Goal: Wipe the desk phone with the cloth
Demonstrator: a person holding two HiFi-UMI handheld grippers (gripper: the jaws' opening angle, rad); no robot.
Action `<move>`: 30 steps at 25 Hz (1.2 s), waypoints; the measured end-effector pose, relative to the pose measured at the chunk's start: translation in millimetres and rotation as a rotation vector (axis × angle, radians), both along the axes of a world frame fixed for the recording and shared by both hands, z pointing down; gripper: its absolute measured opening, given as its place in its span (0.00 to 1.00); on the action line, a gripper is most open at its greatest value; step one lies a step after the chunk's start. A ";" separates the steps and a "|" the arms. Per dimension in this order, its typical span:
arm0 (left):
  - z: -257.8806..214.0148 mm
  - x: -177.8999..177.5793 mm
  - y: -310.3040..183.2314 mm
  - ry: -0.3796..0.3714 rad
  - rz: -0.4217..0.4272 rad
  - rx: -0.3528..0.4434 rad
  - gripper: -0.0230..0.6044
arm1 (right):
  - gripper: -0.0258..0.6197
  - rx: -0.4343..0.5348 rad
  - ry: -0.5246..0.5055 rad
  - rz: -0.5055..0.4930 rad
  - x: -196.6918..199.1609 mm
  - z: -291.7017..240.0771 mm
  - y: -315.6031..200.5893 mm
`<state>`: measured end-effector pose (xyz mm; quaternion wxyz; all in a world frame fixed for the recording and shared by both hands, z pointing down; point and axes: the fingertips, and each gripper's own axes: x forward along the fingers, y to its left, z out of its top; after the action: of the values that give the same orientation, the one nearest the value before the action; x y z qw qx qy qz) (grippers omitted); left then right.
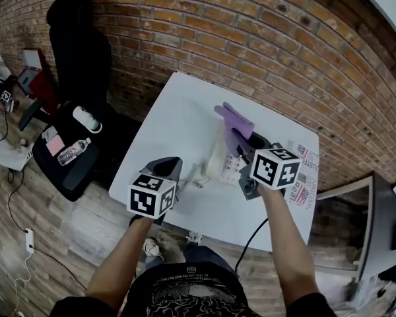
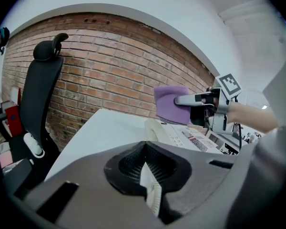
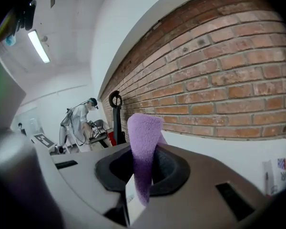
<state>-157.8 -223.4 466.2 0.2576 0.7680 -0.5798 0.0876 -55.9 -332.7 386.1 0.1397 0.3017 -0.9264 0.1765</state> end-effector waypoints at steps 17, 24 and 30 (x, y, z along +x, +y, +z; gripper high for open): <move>7.0 -30.5 -8.8 -0.019 -0.177 -0.028 0.05 | 0.12 0.115 0.424 -0.541 -63.7 30.4 -84.5; 16.7 -40.5 -3.1 -0.025 -0.241 -0.055 0.05 | 0.11 0.148 0.611 -0.779 -74.4 72.0 -82.7; 21.1 -48.3 6.4 -0.025 -0.289 -0.067 0.05 | 0.11 0.235 0.786 -1.000 -89.8 94.1 -67.5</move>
<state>-206.1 -217.0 487.3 0.2858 0.6663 -0.6843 0.0781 -145.8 -400.2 480.2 0.4999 -0.1109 -0.8481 -0.1360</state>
